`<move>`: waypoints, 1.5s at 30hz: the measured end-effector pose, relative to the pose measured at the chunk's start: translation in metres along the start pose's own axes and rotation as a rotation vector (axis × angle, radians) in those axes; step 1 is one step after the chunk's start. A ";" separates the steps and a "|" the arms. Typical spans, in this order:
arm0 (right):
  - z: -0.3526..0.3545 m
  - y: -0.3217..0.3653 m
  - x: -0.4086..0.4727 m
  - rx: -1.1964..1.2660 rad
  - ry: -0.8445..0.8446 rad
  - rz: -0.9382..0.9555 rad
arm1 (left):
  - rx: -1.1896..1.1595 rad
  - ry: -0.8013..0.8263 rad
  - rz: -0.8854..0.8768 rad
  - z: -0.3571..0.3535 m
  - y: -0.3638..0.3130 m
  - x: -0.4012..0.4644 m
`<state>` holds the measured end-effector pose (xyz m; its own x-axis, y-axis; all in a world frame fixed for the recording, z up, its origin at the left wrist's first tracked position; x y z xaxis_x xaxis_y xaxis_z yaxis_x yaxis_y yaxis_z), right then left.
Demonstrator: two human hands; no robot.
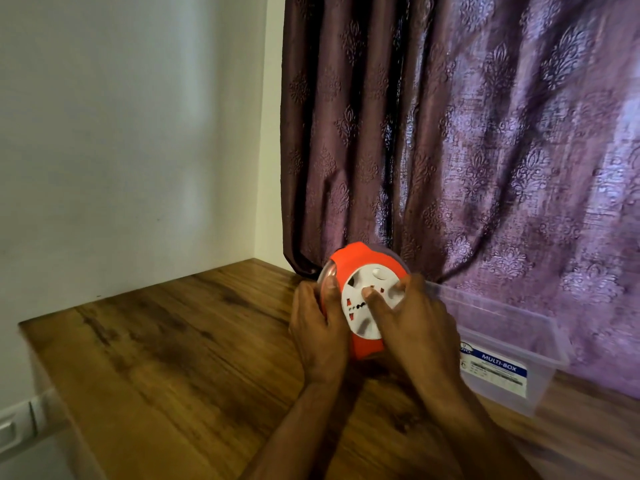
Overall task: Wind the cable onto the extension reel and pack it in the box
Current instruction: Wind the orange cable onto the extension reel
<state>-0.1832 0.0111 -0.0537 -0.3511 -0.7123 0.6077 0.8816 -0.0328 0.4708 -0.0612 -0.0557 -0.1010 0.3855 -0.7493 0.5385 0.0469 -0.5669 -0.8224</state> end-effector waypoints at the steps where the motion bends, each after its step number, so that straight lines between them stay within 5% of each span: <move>1: 0.003 0.007 -0.001 -0.057 -0.015 0.108 | -0.009 -0.020 0.008 0.002 -0.001 0.001; 4: 0.001 0.023 -0.005 -0.230 0.085 0.355 | -0.021 -0.056 0.033 0.005 -0.004 0.003; 8: -0.010 0.023 -0.005 -0.328 0.212 0.393 | -0.018 -0.067 0.076 0.006 -0.001 0.004; 12: -0.012 0.019 -0.007 -0.348 0.165 0.393 | -0.013 -0.063 0.045 0.007 -0.004 0.004; 26: -0.021 -0.011 -0.002 0.262 0.005 -0.133 | 0.041 -0.006 -0.074 0.004 -0.011 -0.001; 45: -0.024 -0.003 -0.011 0.373 0.061 -0.194 | 0.068 0.015 -0.094 0.002 -0.008 -0.005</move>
<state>-0.1744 0.0026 -0.0771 -0.4696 -0.7588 0.4514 0.6225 0.0780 0.7787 -0.0617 -0.0470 -0.0977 0.3625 -0.6996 0.6158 0.1445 -0.6106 -0.7787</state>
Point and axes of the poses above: each hand's wrist, its own x-axis towards the middle knuckle, its own z-axis out of the back of the hand, y = z × x, the point moved 4 cm from there along x, towards the middle knuckle, and after that the axes turned 5 degrees about z, right-handed, at the moved point
